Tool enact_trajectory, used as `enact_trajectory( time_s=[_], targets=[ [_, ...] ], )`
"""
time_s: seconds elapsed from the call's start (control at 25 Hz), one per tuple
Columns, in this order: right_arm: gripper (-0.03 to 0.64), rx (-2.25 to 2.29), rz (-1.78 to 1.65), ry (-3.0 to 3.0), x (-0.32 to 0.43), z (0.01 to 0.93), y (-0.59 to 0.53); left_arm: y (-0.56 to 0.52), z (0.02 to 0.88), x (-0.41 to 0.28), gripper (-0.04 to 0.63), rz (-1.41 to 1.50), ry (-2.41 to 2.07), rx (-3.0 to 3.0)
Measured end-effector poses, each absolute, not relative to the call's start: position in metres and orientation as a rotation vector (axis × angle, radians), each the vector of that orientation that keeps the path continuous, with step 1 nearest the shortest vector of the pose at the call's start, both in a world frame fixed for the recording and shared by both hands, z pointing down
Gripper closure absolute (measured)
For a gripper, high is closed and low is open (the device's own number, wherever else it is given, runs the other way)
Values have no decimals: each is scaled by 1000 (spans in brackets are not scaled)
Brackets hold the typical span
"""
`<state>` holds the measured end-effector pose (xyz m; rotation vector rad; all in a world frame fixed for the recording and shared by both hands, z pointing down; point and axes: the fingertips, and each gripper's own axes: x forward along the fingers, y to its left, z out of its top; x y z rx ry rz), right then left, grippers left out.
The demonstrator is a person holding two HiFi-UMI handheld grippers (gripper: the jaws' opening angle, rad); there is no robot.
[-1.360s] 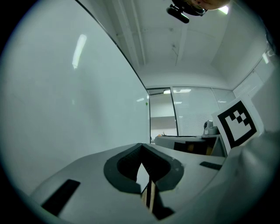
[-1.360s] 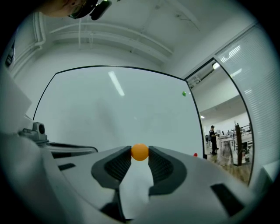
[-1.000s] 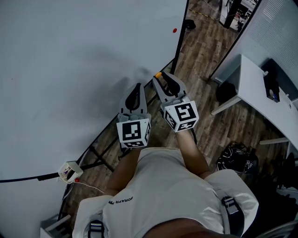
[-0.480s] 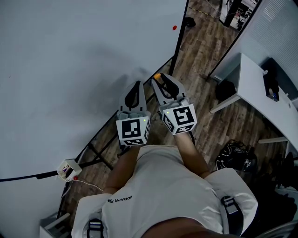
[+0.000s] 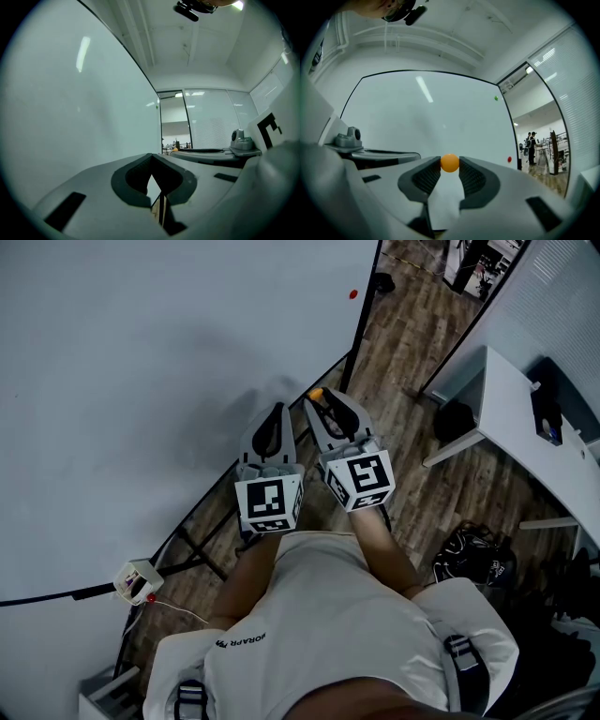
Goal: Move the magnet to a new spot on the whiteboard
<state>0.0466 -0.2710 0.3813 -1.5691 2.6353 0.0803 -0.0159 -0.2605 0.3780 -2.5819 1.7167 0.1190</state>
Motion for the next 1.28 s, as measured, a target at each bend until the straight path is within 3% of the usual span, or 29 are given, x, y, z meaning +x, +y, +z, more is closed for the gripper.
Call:
enact_trajectory(
  time_s=[1.28],
  targets=[
    [488, -1569, 71, 2639, 45, 384, -268, -258, 378, -23, 596, 157, 1744, -2581]
  ],
)
